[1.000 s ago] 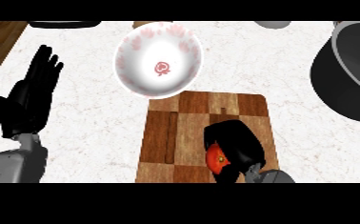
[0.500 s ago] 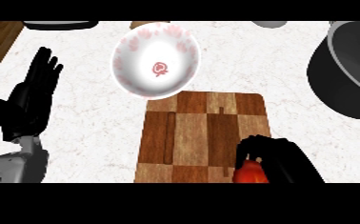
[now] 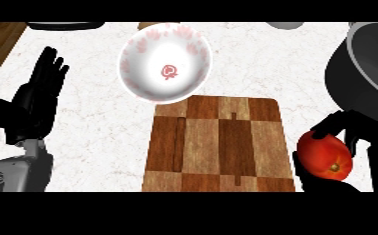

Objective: Pick the tomato from the cutting board and place it in the pot

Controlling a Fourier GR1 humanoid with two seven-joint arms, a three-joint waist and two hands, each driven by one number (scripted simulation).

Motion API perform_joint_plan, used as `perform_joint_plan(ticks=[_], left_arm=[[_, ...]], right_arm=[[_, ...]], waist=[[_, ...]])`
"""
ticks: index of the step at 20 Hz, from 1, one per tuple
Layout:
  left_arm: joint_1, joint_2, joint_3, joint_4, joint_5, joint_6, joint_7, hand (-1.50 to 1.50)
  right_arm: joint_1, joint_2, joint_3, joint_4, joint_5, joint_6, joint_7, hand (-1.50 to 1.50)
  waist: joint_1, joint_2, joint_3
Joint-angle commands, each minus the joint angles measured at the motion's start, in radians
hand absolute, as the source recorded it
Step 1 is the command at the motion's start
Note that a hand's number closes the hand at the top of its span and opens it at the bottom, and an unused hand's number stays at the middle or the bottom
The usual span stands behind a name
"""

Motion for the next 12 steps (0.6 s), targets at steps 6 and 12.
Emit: perform_joint_plan(ticks=[6, 12], left_arm=[[-0.017, -0.028, -0.021, 0.005, -0.021, 0.017, 0.004, 0.0], [-0.008, -0.021, -0.009, -0.008, -0.016, 0.006, 0.02, 0.0]], right_arm=[[-0.155, -0.082, -0.437, 0.034, -0.301, 0.088, -0.007, 1.5], [-0.173, -0.174, -0.649, 0.294, -0.444, 0.064, -0.178, 1.5]], waist=[[0.011, 0.002, 0.0], [0.013, 0.003, 0.001]])
